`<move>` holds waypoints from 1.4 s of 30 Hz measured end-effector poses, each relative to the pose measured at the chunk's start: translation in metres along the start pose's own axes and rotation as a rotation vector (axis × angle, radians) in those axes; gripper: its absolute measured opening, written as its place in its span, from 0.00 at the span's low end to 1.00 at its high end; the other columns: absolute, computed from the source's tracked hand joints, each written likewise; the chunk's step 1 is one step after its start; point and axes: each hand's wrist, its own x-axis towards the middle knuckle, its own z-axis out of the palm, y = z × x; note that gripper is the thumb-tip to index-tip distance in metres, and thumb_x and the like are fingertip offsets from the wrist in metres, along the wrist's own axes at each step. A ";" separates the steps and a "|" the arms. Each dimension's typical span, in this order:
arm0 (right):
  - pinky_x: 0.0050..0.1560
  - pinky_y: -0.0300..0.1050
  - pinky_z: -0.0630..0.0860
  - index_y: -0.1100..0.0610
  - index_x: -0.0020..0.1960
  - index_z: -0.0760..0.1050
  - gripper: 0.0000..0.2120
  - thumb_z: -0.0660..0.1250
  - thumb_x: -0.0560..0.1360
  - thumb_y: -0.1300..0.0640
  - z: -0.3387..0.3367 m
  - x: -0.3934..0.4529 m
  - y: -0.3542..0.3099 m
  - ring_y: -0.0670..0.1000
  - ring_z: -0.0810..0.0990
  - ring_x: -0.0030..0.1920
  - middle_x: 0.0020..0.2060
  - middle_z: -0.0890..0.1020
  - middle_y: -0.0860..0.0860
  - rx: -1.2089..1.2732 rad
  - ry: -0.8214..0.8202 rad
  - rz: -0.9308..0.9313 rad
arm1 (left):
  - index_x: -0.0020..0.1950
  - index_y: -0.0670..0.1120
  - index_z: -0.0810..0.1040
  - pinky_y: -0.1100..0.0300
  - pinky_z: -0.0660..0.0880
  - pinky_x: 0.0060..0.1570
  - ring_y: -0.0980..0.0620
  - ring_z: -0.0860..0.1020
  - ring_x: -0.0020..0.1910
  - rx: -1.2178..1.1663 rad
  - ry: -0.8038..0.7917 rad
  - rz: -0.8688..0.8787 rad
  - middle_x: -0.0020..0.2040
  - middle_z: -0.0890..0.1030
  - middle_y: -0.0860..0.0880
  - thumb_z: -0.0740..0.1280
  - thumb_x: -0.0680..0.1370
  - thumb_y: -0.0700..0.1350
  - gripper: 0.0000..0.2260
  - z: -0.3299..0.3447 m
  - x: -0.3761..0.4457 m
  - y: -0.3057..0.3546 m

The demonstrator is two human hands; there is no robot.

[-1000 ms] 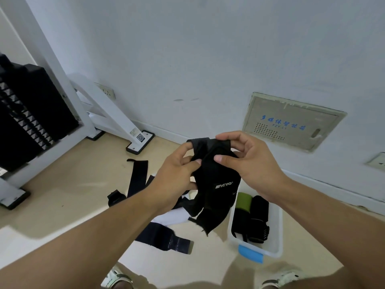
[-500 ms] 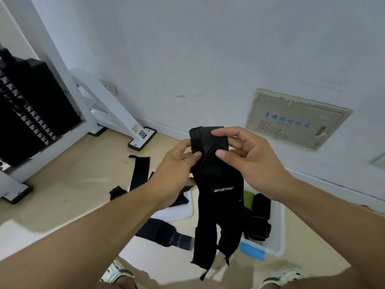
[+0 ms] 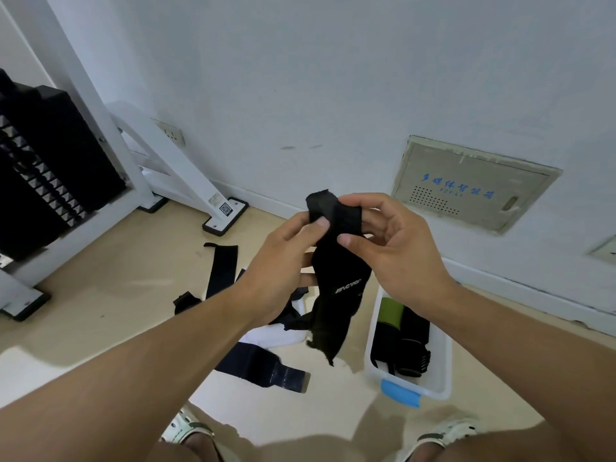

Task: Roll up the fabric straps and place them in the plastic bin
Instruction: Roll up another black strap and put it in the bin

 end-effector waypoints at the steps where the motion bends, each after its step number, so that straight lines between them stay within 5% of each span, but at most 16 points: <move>1: 0.53 0.53 0.84 0.46 0.58 0.79 0.20 0.73 0.75 0.68 0.000 0.001 0.000 0.53 0.87 0.48 0.51 0.87 0.45 -0.021 0.022 0.001 | 0.68 0.51 0.79 0.43 0.82 0.56 0.43 0.85 0.57 0.014 -0.016 0.021 0.60 0.85 0.43 0.67 0.82 0.49 0.14 0.000 -0.001 0.000; 6: 0.58 0.47 0.78 0.43 0.61 0.77 0.24 0.78 0.71 0.61 -0.006 0.004 0.003 0.42 0.83 0.56 0.53 0.86 0.39 -0.208 0.070 -0.002 | 0.70 0.50 0.76 0.38 0.81 0.58 0.40 0.86 0.55 0.148 -0.001 0.068 0.59 0.85 0.43 0.73 0.77 0.33 0.24 -0.004 0.000 -0.006; 10: 0.54 0.42 0.80 0.45 0.70 0.72 0.30 0.79 0.71 0.54 -0.010 0.007 0.011 0.43 0.84 0.55 0.57 0.83 0.41 -0.174 0.019 0.141 | 0.70 0.51 0.77 0.44 0.82 0.58 0.47 0.86 0.56 0.194 0.038 0.077 0.58 0.86 0.48 0.70 0.80 0.35 0.20 -0.004 0.000 -0.008; 13: 0.51 0.38 0.79 0.48 0.63 0.78 0.18 0.72 0.76 0.46 -0.011 0.005 0.011 0.41 0.85 0.49 0.50 0.86 0.43 -0.203 -0.126 0.245 | 0.71 0.51 0.75 0.48 0.81 0.62 0.50 0.85 0.58 0.208 0.056 0.074 0.58 0.86 0.49 0.66 0.83 0.37 0.18 -0.001 0.002 -0.009; 15: 0.50 0.38 0.80 0.48 0.58 0.81 0.11 0.71 0.77 0.46 -0.009 0.002 0.011 0.42 0.85 0.47 0.47 0.87 0.45 -0.241 -0.181 0.216 | 0.72 0.52 0.73 0.47 0.79 0.64 0.50 0.85 0.58 0.219 0.077 0.061 0.58 0.86 0.49 0.64 0.84 0.39 0.17 0.002 0.003 -0.010; 20: 0.55 0.56 0.81 0.48 0.54 0.84 0.07 0.73 0.76 0.50 -0.009 0.006 0.013 0.56 0.85 0.45 0.41 0.87 0.53 -0.275 -0.131 0.168 | 0.72 0.54 0.71 0.44 0.76 0.68 0.50 0.82 0.62 0.254 0.098 0.031 0.61 0.85 0.51 0.62 0.85 0.40 0.17 0.000 0.007 -0.013; 27: 0.38 0.45 0.84 0.47 0.51 0.85 0.04 0.73 0.77 0.53 -0.010 0.005 0.006 0.51 0.85 0.37 0.36 0.83 0.55 -0.117 -0.114 0.258 | 0.74 0.54 0.71 0.46 0.76 0.68 0.51 0.83 0.62 0.287 0.011 0.010 0.62 0.84 0.51 0.62 0.85 0.40 0.18 0.000 0.005 -0.011; 34: 0.37 0.43 0.83 0.55 0.47 0.81 0.04 0.74 0.76 0.56 -0.008 0.007 0.007 0.49 0.86 0.42 0.42 0.85 0.50 -0.015 0.120 0.269 | 0.77 0.58 0.68 0.43 0.76 0.68 0.47 0.83 0.63 0.280 -0.023 -0.011 0.62 0.85 0.49 0.63 0.84 0.37 0.24 -0.001 0.005 -0.017; 42: 0.48 0.46 0.83 0.57 0.53 0.84 0.06 0.69 0.80 0.58 -0.010 0.007 0.009 0.50 0.84 0.46 0.46 0.86 0.57 0.162 -0.002 0.356 | 0.76 0.56 0.70 0.50 0.77 0.65 0.49 0.83 0.62 0.297 -0.094 -0.035 0.62 0.84 0.49 0.63 0.84 0.36 0.23 -0.002 0.004 -0.013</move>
